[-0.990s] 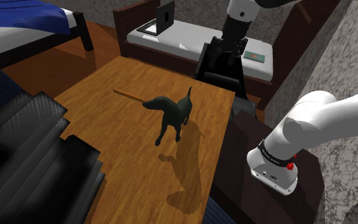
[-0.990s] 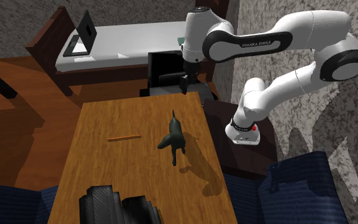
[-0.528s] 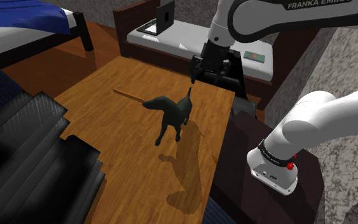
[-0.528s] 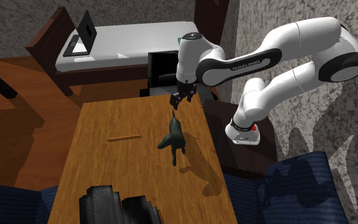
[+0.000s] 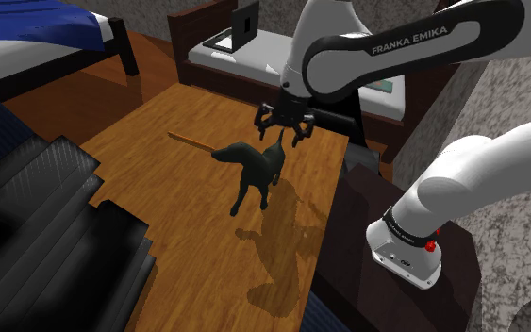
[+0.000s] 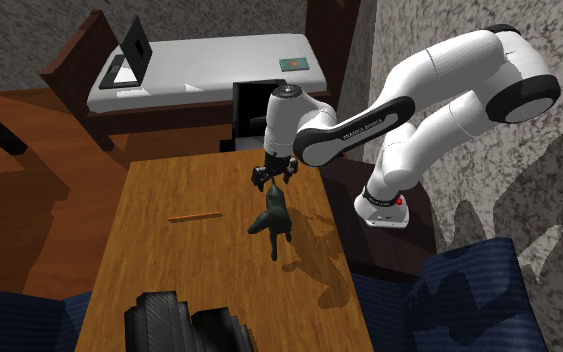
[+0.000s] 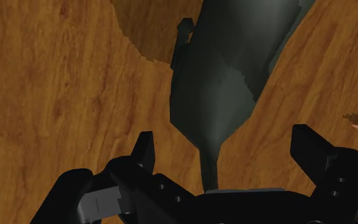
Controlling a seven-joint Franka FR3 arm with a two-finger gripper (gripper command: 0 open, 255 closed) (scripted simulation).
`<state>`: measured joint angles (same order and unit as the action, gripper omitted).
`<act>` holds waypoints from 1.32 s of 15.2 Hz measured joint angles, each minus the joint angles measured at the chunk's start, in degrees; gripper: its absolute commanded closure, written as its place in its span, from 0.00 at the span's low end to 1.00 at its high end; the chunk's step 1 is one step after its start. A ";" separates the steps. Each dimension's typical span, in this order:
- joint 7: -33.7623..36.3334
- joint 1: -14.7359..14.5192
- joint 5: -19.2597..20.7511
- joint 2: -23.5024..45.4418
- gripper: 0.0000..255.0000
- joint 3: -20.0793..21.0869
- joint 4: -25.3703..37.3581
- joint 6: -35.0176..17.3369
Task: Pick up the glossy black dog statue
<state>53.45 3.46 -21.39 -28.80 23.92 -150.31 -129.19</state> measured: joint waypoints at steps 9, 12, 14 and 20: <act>-0.13 -0.01 -0.88 3.49 1.00 1.34 -2.69 -6.31; -0.15 0.02 -0.86 3.49 1.00 1.31 -2.71 -6.36; -0.15 0.02 -0.86 3.47 1.00 1.30 -2.71 -6.35; -0.08 0.00 -0.66 2.39 1.00 0.90 -2.03 -4.49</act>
<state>53.36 3.46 -22.05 -26.41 24.81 -152.33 -133.68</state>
